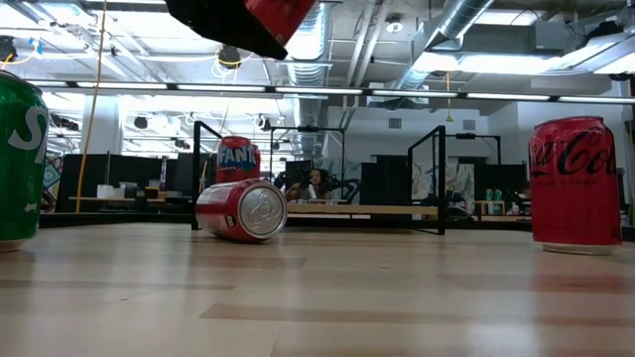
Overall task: Place canned beverage on shelf
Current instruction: Put the red soda can on the shelf and align with the other red soda cans
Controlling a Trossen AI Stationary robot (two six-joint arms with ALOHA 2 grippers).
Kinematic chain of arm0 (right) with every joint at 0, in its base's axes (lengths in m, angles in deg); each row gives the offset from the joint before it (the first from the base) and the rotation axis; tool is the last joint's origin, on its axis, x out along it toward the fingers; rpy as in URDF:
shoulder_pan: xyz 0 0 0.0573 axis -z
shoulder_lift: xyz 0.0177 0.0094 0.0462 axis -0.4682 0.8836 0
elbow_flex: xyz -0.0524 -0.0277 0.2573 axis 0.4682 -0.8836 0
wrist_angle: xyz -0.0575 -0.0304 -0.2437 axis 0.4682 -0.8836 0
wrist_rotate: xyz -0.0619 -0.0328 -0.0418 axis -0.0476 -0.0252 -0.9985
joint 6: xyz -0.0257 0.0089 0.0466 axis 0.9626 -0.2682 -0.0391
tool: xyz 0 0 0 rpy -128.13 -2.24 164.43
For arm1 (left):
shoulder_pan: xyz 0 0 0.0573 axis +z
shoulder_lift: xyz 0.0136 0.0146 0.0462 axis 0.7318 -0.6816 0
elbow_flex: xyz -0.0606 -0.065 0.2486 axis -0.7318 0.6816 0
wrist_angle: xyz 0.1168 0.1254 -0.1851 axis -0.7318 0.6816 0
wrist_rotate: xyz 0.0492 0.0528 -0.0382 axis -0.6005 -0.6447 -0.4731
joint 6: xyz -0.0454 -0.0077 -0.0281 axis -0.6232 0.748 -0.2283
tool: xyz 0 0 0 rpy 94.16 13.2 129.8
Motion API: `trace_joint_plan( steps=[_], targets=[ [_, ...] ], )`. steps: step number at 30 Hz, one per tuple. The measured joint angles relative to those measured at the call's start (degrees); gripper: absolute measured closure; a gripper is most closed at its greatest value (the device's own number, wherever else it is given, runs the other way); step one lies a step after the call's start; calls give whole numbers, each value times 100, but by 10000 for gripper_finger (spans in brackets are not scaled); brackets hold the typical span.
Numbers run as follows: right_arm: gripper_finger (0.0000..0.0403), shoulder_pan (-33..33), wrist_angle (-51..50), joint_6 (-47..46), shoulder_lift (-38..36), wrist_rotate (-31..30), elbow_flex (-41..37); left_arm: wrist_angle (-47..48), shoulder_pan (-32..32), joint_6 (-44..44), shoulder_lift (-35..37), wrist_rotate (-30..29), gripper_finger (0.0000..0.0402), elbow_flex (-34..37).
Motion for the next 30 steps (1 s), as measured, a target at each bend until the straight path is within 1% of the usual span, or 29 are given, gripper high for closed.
trace_joint_plan(
  steps=[7, 11, 15, 17, 21, 24, 30],
  targets=[
    [87, -7, 57, 116, 4, -19, -2, 54, 3, 12, 2, 48, 111, 0],
    [123, -37, 59, 131, 4, -63, -2, 85, 4, -18, 2, 114, 110, 0],
    [161, -35, 39, 137, 4, -62, -2, 227, 7, -119, 2, 147, 97, -3],
    [164, -35, 10, 179, 4, -53, -2, 365, 2, -185, 13, 171, 86, -9],
    [164, -32, -59, 189, 4, -72, -5, 1136, -2, -623, 91, 281, 70, -140],
    [164, -30, -118, 302, 4, -127, -5, 1953, -2, -1157, 153, 381, 67, -396],
    [164, 127, -126, 435, 4, -119, -5, 3706, -2, -2163, 164, 386, 67, -990]
  ],
)
